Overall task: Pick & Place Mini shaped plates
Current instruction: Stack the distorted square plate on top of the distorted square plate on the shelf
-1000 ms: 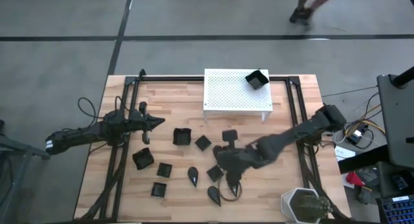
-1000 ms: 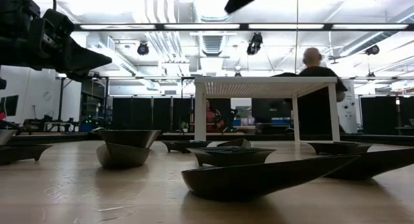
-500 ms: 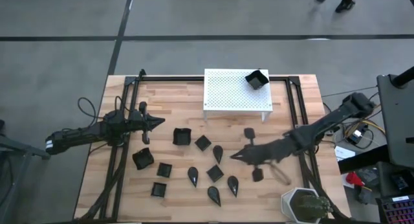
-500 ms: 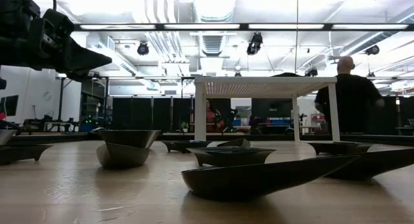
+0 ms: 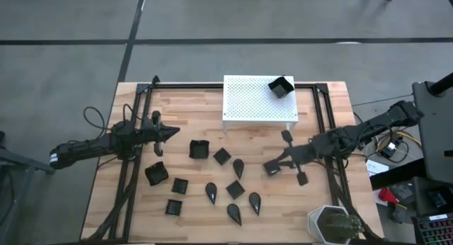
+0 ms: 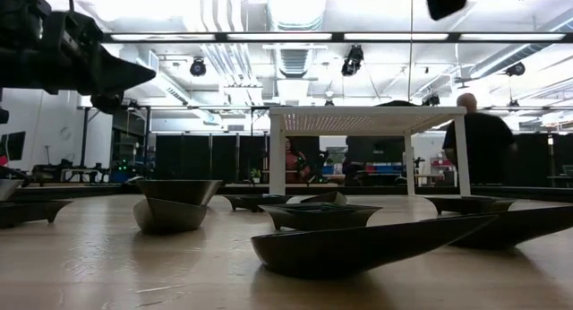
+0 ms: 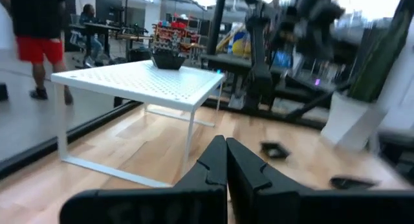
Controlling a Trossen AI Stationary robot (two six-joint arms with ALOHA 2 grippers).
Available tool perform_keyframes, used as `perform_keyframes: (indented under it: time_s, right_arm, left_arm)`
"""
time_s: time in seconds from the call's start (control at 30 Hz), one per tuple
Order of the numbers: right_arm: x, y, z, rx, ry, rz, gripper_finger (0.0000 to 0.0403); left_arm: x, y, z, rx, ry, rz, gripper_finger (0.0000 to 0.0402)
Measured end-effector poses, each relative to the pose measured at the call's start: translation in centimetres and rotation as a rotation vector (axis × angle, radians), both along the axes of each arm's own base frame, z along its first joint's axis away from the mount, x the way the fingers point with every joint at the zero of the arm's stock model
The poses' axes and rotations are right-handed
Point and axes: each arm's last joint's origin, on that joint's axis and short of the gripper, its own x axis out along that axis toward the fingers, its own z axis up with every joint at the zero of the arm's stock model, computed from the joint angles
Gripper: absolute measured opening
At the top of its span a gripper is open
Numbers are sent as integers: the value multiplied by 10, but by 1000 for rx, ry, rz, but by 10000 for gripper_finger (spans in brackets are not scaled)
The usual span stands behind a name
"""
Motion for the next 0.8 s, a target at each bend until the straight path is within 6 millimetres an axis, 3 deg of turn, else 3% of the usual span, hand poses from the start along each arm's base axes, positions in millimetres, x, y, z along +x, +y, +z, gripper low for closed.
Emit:
perform_keyframes:
  time_s: [0.2, 0.5, 0.8]
  right_arm:
    - [-22, -11, -13, 3, -33, -54, 8]
    - [-52, -28, -20, 39, -153, -85, 8]
    - [-66, -38, -30, 61, -184, -132, 8]
  left_arm:
    - [0, 0, 4, -143, -75, -3, 0]
    - [0, 0, 5, -178, -91, -5, 0]
    - [0, 0, 7, -201, -110, -10, 0]
